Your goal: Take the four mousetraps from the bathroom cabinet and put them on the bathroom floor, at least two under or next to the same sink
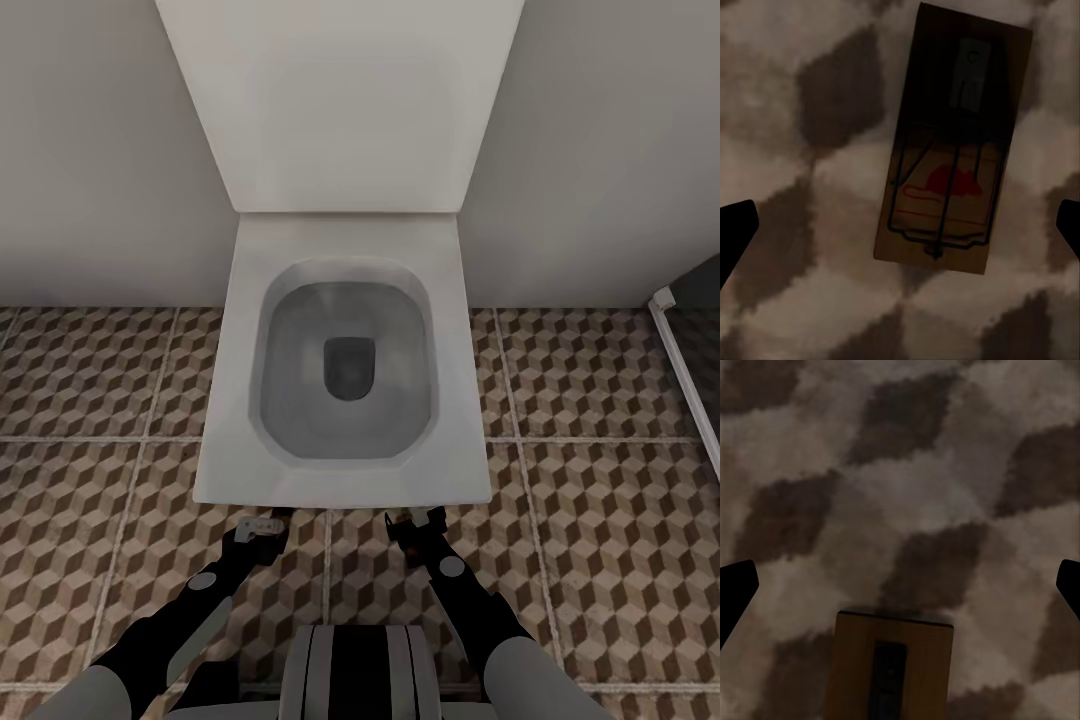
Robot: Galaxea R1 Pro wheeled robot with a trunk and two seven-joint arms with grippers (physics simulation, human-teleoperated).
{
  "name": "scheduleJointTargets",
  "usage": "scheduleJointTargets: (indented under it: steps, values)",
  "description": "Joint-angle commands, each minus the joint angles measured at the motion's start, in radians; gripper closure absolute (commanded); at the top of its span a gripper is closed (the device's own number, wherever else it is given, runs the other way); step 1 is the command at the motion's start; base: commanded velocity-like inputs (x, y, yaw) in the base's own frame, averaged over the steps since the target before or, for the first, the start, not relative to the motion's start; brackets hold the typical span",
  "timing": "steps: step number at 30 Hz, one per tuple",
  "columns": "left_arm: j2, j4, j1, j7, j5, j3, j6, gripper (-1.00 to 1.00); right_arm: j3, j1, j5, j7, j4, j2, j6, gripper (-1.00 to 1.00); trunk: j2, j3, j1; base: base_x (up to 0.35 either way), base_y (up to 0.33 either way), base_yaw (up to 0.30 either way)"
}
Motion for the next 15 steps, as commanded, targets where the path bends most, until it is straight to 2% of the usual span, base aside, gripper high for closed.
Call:
scheduleJointTargets:
  steps: [1,7,15]
  values:
    - [0.002,-0.002,-0.001,0.009,0.009,-0.007,0.0,-1.0,-0.001,0.0,0.007,0.0,0.0,0.0,-0.002,-1.0,0.0,0.0,0.0,0.0,0.0,0.0]
    - [0.002,-0.002,-0.001,0.009,0.009,-0.007,0.001,-1.0,-0.001,0.0,0.007,0.0,0.0,0.0,-0.002,-1.0,0.0,0.0,0.0,-0.106,0.0,0.0]
    - [0.002,-0.001,-0.001,0.009,0.009,-0.008,0.001,-1.0,-0.001,0.0,0.007,0.0,0.0,0.0,-0.002,-1.0,0.0,0.0,0.0,-0.293,0.0,0.0]
